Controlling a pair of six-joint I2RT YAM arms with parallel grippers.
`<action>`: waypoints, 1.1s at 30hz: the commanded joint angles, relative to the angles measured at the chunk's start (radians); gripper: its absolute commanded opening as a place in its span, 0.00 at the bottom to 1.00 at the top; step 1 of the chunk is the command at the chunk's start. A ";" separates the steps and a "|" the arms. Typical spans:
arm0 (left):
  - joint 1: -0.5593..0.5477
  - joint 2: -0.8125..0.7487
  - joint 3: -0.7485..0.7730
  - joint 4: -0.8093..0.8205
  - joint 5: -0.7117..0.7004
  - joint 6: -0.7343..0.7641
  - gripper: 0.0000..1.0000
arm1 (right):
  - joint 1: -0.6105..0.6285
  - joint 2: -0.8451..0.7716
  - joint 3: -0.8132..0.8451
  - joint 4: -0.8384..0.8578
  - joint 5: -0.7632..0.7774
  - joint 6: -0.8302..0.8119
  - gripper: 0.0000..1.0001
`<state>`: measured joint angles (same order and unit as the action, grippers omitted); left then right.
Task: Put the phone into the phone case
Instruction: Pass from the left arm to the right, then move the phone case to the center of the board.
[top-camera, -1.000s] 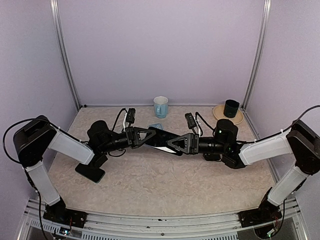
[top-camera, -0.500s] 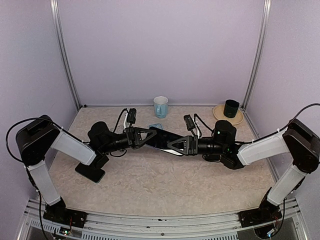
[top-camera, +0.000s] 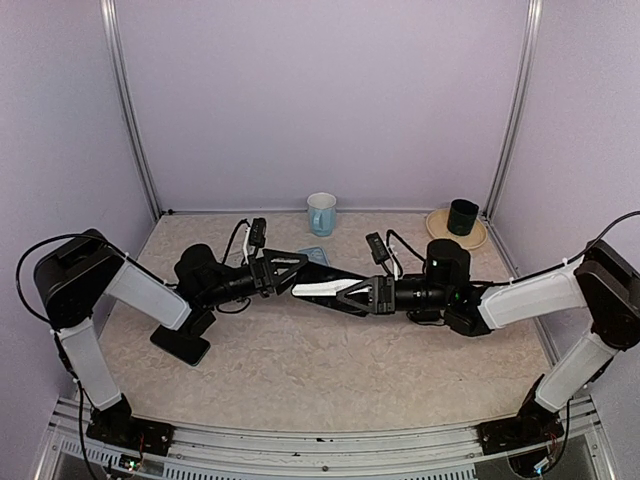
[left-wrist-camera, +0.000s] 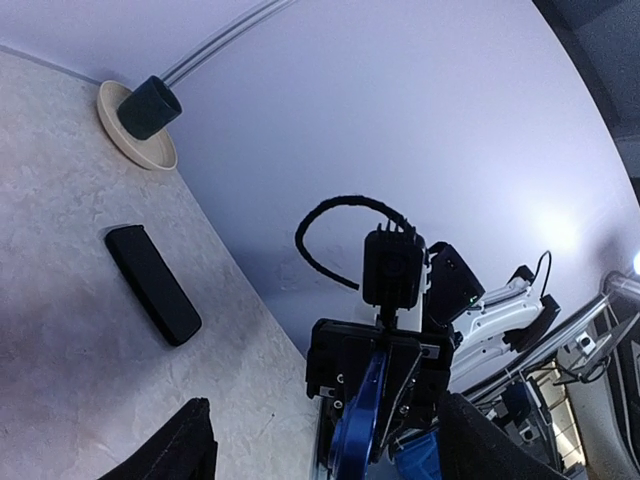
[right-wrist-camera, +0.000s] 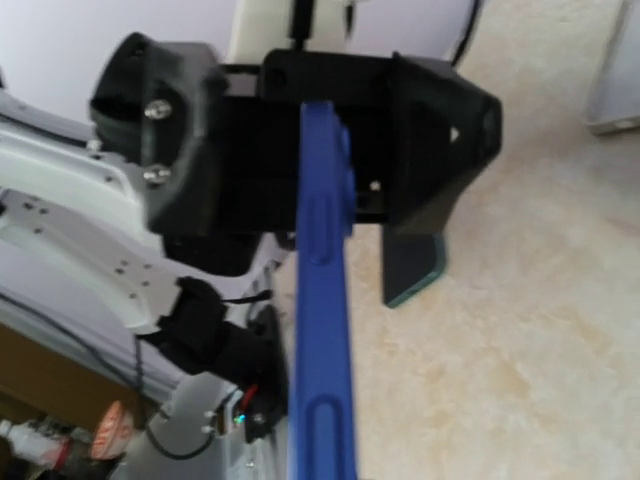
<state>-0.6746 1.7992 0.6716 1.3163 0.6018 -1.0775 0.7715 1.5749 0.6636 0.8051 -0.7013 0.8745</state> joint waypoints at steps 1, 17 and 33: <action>0.021 -0.023 -0.046 0.013 -0.017 0.011 0.79 | 0.005 -0.067 0.073 -0.162 0.089 -0.130 0.00; 0.053 -0.148 -0.217 -0.019 -0.079 0.052 0.99 | 0.004 0.133 0.394 -0.619 0.512 -0.389 0.00; 0.056 -0.230 -0.306 -0.066 -0.111 0.081 0.99 | -0.001 0.432 0.740 -0.872 0.693 -0.539 0.00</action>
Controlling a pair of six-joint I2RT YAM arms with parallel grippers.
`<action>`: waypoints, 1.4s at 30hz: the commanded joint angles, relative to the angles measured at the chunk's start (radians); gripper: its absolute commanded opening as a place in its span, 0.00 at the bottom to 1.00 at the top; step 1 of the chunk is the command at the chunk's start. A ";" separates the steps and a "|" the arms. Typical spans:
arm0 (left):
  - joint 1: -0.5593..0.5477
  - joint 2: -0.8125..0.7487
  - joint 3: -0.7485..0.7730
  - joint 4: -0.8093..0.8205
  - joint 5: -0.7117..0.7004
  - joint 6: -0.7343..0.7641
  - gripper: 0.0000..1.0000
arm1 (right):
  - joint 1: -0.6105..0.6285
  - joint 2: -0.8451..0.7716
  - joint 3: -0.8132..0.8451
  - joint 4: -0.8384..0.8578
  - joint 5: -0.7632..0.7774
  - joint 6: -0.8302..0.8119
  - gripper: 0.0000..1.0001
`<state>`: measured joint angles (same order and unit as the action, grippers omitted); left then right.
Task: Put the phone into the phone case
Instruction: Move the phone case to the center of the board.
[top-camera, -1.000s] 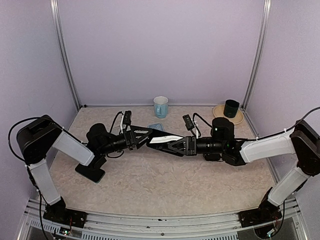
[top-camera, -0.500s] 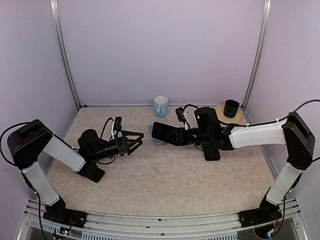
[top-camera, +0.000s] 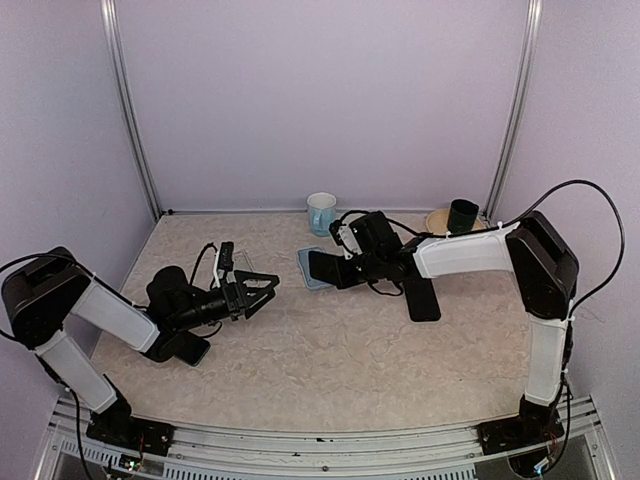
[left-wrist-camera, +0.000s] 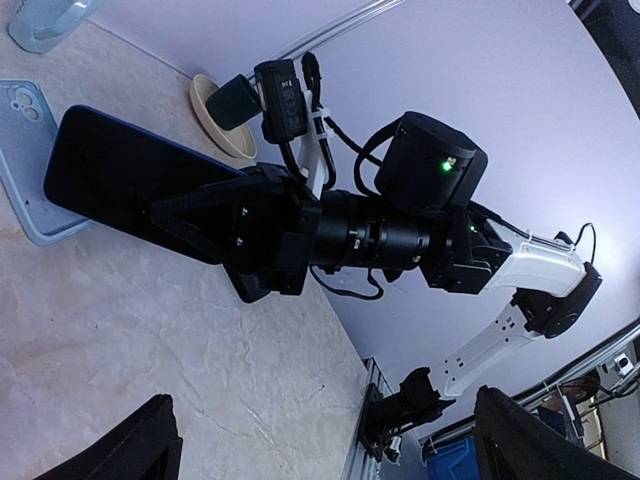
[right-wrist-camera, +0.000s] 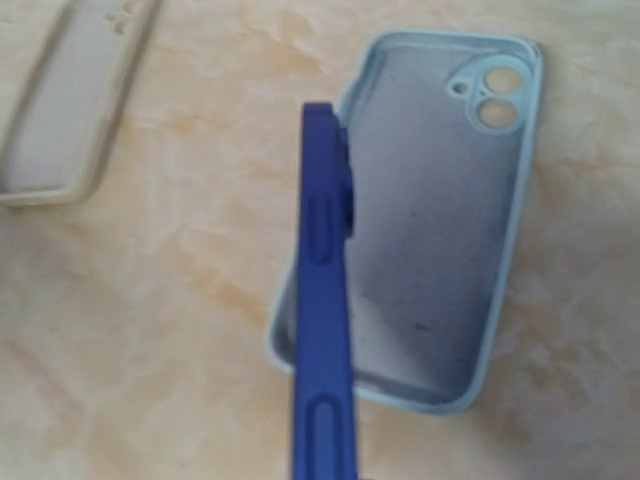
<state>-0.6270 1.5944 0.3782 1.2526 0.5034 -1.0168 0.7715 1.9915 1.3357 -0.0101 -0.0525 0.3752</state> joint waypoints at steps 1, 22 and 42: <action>0.009 -0.026 -0.014 -0.003 -0.013 0.022 0.99 | 0.000 0.014 0.073 -0.076 0.045 -0.042 0.00; 0.005 0.043 0.005 0.059 -0.001 -0.012 0.99 | 0.023 -0.062 0.057 -0.292 0.422 -0.107 0.00; 0.003 0.071 0.032 0.062 0.006 -0.021 0.99 | 0.020 -0.140 0.056 -0.190 0.360 -0.318 0.00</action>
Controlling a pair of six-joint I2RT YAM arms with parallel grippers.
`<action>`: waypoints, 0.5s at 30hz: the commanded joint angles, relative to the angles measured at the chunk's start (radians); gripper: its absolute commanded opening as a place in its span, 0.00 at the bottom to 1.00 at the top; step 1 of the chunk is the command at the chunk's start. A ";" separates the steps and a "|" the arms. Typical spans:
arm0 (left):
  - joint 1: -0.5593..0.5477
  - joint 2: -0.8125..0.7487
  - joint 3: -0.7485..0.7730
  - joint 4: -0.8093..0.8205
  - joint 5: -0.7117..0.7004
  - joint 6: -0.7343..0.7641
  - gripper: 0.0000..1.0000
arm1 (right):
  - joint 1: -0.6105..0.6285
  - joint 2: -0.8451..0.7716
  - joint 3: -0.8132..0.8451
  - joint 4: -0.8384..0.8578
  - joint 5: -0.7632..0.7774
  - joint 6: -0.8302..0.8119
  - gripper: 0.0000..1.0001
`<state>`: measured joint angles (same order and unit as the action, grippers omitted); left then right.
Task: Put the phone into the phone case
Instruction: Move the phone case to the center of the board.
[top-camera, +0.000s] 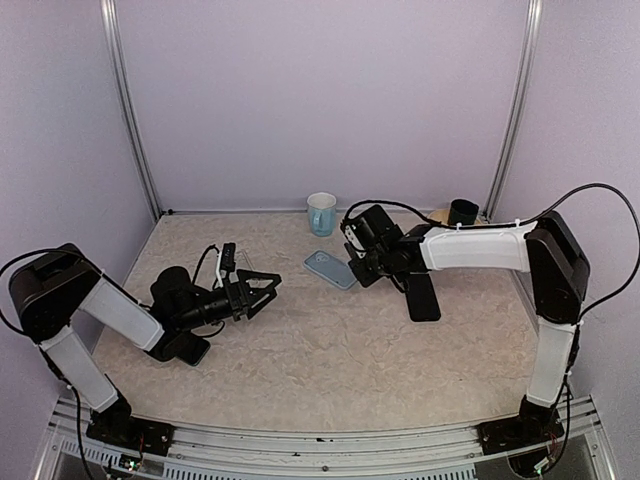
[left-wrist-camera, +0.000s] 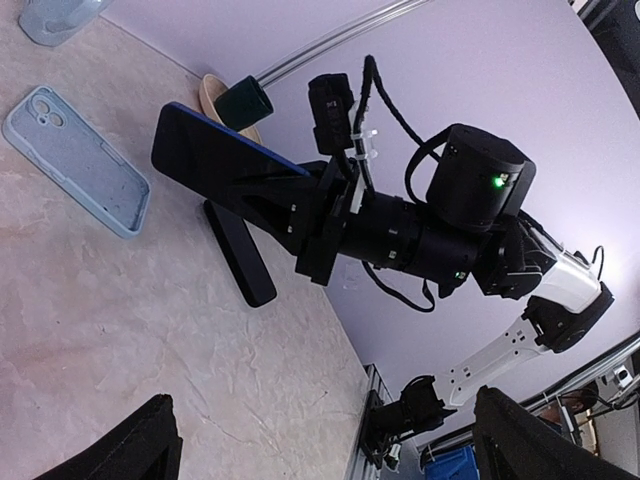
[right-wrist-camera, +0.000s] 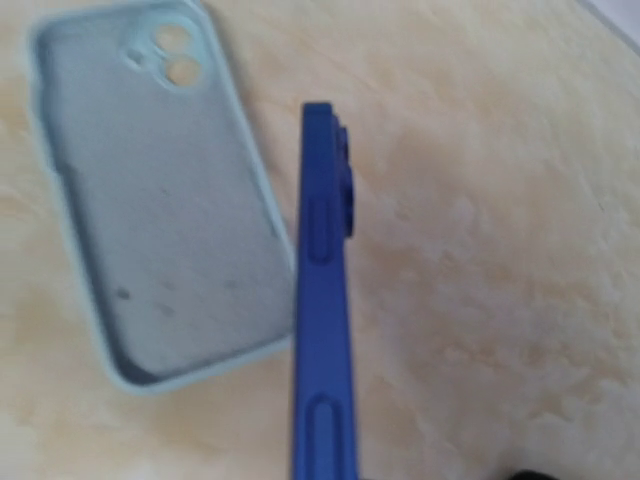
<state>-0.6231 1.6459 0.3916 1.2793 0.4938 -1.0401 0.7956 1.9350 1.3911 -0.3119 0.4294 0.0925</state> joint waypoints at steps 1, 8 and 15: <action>-0.001 0.022 0.021 0.038 0.015 0.000 0.99 | -0.004 -0.086 -0.012 0.138 -0.168 -0.045 0.00; -0.004 0.021 0.003 0.049 0.013 -0.004 0.99 | -0.004 -0.026 -0.029 0.279 -0.286 -0.138 0.00; -0.004 -0.003 -0.027 0.050 0.003 0.002 0.99 | -0.041 0.030 -0.027 0.362 -0.379 -0.194 0.00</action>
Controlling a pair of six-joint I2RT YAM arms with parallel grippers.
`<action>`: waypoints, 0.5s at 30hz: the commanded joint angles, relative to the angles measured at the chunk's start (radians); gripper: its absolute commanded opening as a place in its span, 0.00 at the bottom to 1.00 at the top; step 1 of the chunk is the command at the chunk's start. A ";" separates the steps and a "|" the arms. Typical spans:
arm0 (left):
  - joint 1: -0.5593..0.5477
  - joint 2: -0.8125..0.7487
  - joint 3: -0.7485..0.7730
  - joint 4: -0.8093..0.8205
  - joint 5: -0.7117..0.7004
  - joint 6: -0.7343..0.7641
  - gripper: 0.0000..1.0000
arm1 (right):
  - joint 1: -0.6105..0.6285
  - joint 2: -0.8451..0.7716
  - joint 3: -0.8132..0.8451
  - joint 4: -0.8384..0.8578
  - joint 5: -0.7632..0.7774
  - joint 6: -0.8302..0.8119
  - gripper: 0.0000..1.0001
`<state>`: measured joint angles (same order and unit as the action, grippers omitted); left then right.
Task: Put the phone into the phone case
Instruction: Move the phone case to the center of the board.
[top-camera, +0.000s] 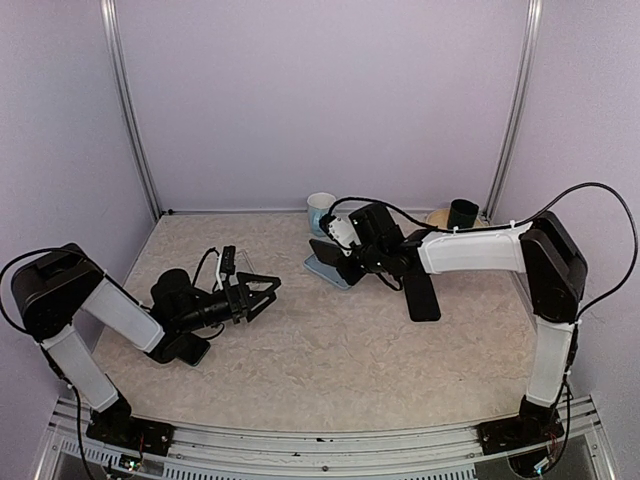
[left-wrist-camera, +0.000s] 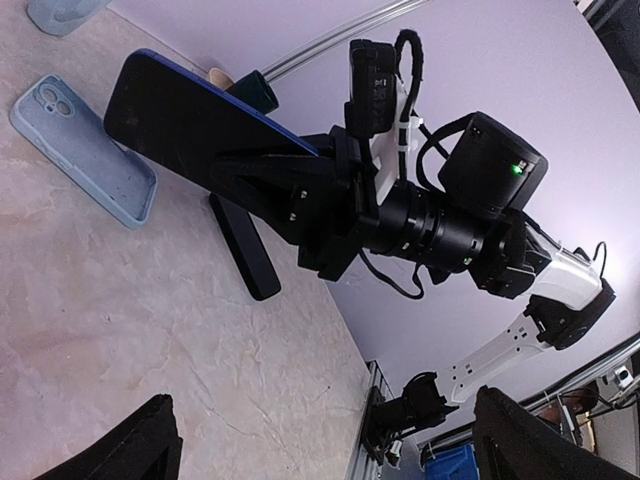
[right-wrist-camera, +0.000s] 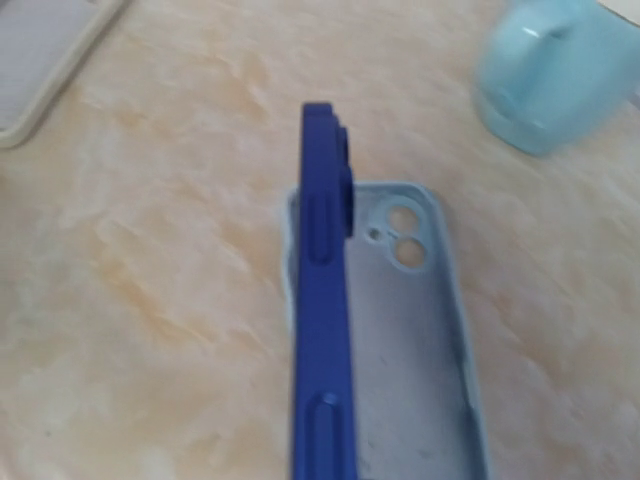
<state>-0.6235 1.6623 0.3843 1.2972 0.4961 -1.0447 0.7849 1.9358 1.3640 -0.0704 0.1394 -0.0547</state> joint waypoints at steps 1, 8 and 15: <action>-0.004 -0.022 -0.021 0.033 0.001 0.006 0.99 | -0.039 0.034 -0.005 0.131 -0.120 -0.054 0.00; -0.004 -0.026 -0.026 0.033 -0.002 0.007 0.99 | -0.071 0.017 -0.146 0.362 -0.220 -0.133 0.00; -0.005 -0.018 -0.026 0.041 -0.001 0.004 0.99 | -0.088 0.075 -0.137 0.425 -0.265 -0.159 0.00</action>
<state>-0.6247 1.6535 0.3672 1.3022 0.4953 -1.0447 0.7059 1.9858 1.2011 0.2131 -0.0731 -0.1841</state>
